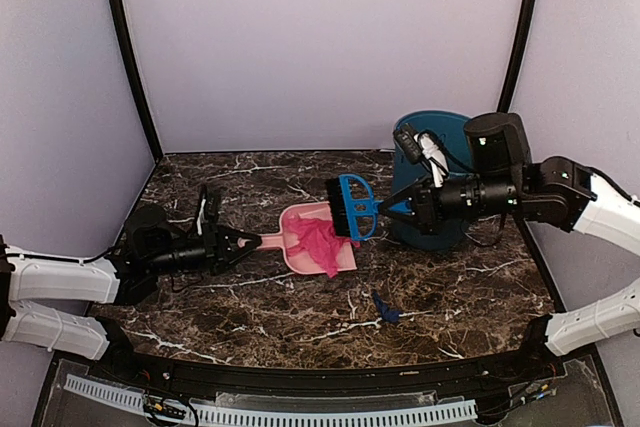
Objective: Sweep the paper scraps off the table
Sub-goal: Dump the paper scraps in the dustpan into the trash bin.
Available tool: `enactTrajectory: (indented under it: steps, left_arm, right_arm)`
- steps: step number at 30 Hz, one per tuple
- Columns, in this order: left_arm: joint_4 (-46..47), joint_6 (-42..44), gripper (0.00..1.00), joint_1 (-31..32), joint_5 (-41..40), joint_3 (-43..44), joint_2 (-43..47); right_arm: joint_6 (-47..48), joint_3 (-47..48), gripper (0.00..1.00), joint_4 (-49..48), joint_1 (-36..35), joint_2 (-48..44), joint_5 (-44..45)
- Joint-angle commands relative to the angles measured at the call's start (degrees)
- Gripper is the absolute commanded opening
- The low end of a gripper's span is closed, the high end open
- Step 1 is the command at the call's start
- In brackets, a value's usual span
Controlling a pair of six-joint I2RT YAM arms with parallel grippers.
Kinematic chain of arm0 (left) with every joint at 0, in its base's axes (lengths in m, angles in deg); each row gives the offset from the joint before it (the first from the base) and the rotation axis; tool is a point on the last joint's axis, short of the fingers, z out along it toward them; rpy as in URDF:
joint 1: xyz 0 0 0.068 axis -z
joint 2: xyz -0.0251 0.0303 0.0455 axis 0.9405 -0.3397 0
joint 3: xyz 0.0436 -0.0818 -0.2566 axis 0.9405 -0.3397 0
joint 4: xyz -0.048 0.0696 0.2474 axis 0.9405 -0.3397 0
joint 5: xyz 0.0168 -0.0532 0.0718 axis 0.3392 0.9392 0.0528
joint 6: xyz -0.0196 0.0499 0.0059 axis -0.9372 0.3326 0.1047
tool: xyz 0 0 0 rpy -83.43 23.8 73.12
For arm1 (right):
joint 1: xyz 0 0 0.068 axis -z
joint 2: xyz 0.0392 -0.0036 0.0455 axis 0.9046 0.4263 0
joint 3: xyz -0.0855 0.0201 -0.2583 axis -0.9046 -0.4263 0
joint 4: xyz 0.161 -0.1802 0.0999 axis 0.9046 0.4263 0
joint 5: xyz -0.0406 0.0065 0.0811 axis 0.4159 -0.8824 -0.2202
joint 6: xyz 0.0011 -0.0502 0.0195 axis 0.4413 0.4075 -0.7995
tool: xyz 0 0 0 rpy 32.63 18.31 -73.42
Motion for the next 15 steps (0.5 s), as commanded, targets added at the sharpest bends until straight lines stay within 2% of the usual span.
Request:
enactTrajectory:
  steps: [1,5,15]
  left_arm:
    - [1.75,-0.81,0.0,0.1,-0.75,3.64,1.17]
    - [-1.44,-0.91,0.0,0.1,-1.86,7.08,1.86]
    - [-12.21,0.28,0.0,0.1,-4.03,16.8,3.4]
  right_arm:
    - [-0.01,1.56,0.0,4.0,-0.26,-3.16,5.23]
    - [-1.39,1.62,0.0,5.95,-0.32,-7.17,8.67]
    - [-8.0,2.78,0.0,11.64,-0.23,-20.06,26.68]
